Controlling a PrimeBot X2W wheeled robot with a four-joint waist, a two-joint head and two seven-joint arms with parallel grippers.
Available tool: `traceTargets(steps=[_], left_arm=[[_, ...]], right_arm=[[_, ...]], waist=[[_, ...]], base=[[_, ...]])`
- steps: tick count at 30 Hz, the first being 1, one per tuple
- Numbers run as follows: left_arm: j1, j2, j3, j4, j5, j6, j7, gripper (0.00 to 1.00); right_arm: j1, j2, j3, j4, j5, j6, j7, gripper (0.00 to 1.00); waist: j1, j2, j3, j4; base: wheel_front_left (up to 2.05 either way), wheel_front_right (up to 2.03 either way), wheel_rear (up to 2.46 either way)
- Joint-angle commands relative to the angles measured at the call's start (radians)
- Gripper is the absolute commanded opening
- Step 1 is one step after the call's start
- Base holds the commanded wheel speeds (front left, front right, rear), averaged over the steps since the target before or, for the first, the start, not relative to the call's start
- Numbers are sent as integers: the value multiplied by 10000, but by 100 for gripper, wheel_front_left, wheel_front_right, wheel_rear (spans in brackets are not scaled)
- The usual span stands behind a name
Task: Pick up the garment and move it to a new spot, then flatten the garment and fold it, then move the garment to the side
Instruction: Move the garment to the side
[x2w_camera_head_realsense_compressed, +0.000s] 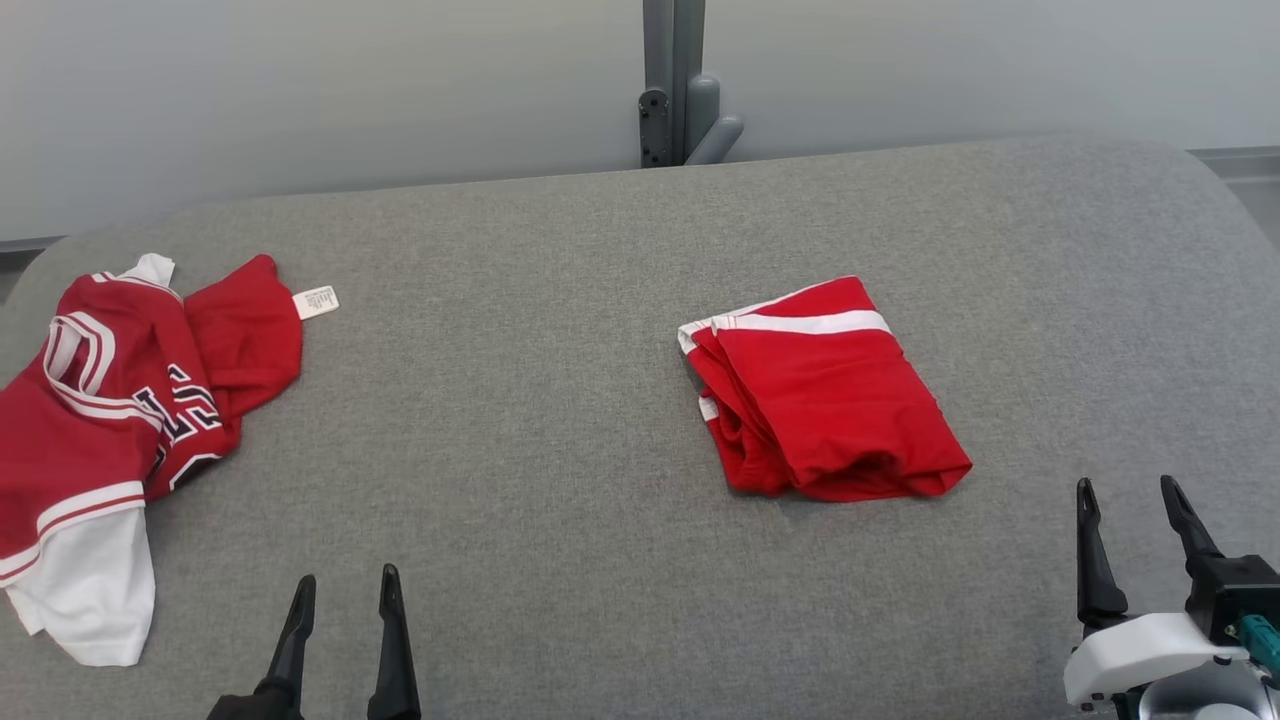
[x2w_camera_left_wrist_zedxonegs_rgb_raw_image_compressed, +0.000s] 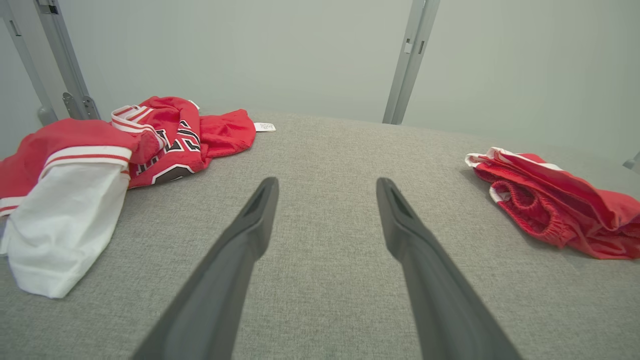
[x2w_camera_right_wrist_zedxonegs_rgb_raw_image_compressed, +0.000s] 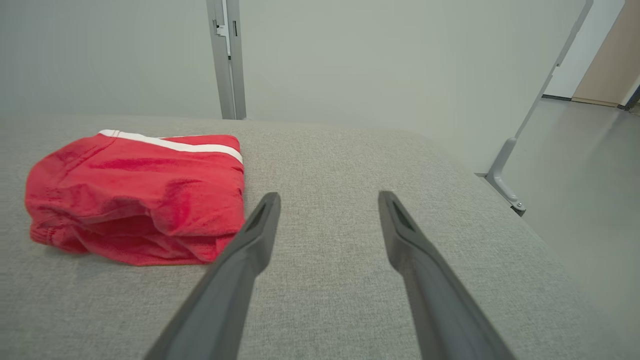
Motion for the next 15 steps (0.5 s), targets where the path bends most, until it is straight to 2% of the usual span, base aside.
traceTargets(steps=[1, 15], left_arm=[[74, 21, 12, 18, 46, 4, -1, 100], [69, 20, -49, 77, -42, 94, -2, 100]], right_arm=[[-57, -15, 14, -3, 3, -9, -30, 100], [-84, -36, 283, 61, -43, -9, -30, 100]], waist=[[0, 51, 2, 65], [0, 51, -30, 264]], base=[[0, 0, 0], [0, 0, 0]])
